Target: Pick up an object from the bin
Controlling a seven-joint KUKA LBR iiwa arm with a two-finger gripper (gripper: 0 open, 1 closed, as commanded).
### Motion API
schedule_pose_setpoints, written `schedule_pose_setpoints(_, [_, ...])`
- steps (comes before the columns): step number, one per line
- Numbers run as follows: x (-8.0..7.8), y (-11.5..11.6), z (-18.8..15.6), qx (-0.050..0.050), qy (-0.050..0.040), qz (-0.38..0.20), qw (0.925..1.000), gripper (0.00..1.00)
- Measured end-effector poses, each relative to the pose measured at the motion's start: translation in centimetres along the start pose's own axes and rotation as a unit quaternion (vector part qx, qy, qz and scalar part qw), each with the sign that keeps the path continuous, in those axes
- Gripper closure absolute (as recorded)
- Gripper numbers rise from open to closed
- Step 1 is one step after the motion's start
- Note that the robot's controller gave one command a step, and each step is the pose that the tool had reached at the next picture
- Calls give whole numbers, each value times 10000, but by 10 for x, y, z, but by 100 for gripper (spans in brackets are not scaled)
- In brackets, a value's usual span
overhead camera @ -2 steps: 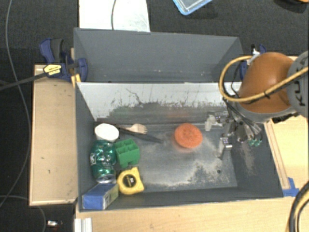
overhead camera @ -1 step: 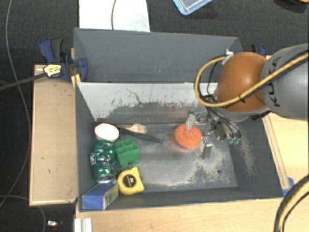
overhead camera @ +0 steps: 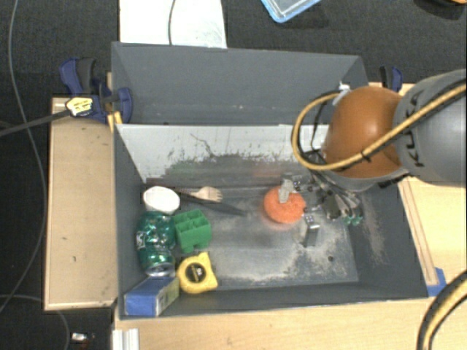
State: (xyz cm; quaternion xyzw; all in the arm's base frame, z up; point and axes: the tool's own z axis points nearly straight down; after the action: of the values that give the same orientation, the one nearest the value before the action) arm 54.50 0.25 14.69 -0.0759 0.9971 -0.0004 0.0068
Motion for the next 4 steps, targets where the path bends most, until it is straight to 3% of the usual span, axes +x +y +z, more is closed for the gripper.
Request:
schedule_pose_setpoints(1, [-15, -11, 6, -2, -24, 1415, 9899, 0])
schedule_pose_setpoints(2, [-23, -42, 11, 1, -32, 735, 9973, 0])
schedule_pose_setpoints(3, [-17, -34, 62, -5, -51, 1501, 9887, 0])
schedule_pose_setpoints(4, [1, -9, 76, 14, -92, 1327, 9911, 0])
